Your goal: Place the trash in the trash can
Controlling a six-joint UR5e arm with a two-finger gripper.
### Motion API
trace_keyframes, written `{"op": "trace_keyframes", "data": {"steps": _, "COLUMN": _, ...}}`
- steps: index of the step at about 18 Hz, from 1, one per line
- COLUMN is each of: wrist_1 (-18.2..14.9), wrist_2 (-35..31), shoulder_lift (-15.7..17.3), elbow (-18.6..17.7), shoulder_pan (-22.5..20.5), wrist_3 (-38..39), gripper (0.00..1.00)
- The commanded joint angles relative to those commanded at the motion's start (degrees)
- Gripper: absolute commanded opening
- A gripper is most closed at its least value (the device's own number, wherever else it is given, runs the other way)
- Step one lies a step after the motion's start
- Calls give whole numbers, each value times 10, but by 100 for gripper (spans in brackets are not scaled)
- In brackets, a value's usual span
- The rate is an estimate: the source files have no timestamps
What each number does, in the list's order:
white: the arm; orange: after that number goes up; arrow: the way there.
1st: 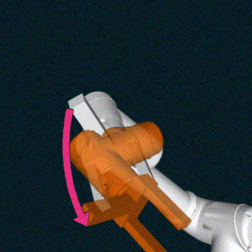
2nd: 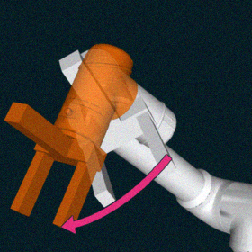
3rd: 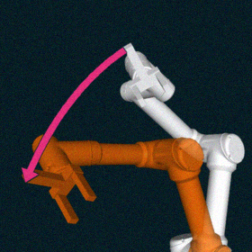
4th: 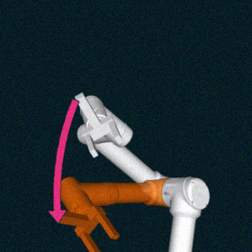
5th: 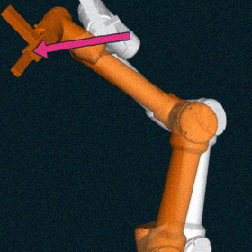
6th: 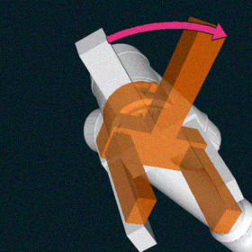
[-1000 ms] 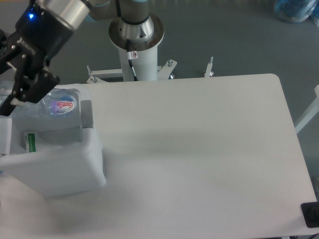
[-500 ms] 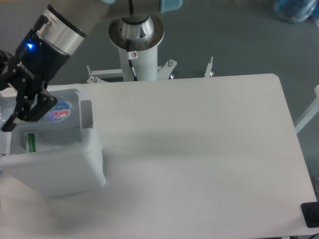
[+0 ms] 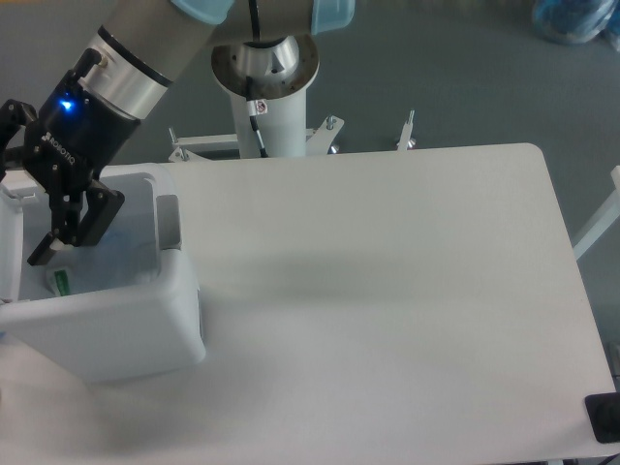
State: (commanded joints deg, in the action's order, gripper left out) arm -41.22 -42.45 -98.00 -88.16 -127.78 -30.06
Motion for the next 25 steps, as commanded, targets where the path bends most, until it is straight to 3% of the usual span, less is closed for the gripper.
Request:
{"op": "trace_keyframes", "data": {"steps": 5, "wrist_1": 1, "wrist_2": -82, "shoulder_lift": -7, "elbow": 3, "shoulder_pan": -73, "wrist_3": -11, "gripper": 100}}
{"op": "trace_keyframes", "data": {"steps": 8, "wrist_1": -3, "wrist_2": -119, "shoulder_lift": -34, "elbow": 37, "shoulder_pan": -81, "wrist_3": -47, "gripper": 100}}
{"op": "trace_keyframes", "data": {"steps": 10, "wrist_1": -4, "wrist_2": -180, "shoulder_lift": -35, "elbow": 31, "shoulder_pan": -83, "wrist_3": -94, "gripper": 100}}
{"op": "trace_keyframes", "data": {"steps": 12, "wrist_1": -18, "wrist_2": -243, "shoulder_lift": -13, "elbow": 15, "shoulder_pan": -82, "wrist_3": -153, "gripper": 100}}
{"op": "trace_keyframes", "data": {"steps": 15, "wrist_1": -38, "wrist_2": -275, "shoulder_lift": 17, "elbow": -14, "shoulder_pan": -87, "wrist_3": -248, "gripper": 100}}
{"op": "trace_keyframes", "data": {"steps": 18, "wrist_1": -118, "wrist_2": -330, "shoulder_lift": 59, "elbow": -34, "shoulder_pan": -113, "wrist_3": -380, "gripper": 100}}
{"op": "trace_keyframes", "data": {"steps": 20, "wrist_1": -144, "wrist_2": -347, "shoulder_lift": 71, "elbow": -35, "shoulder_pan": -124, "wrist_3": -452, "gripper": 100}}
{"op": "trace_keyframes", "data": {"steps": 25, "wrist_1": -166, "wrist_2": -348, "shoulder_lift": 85, "elbow": -39, "shoulder_pan": -143, "wrist_3": -469, "gripper": 100}}
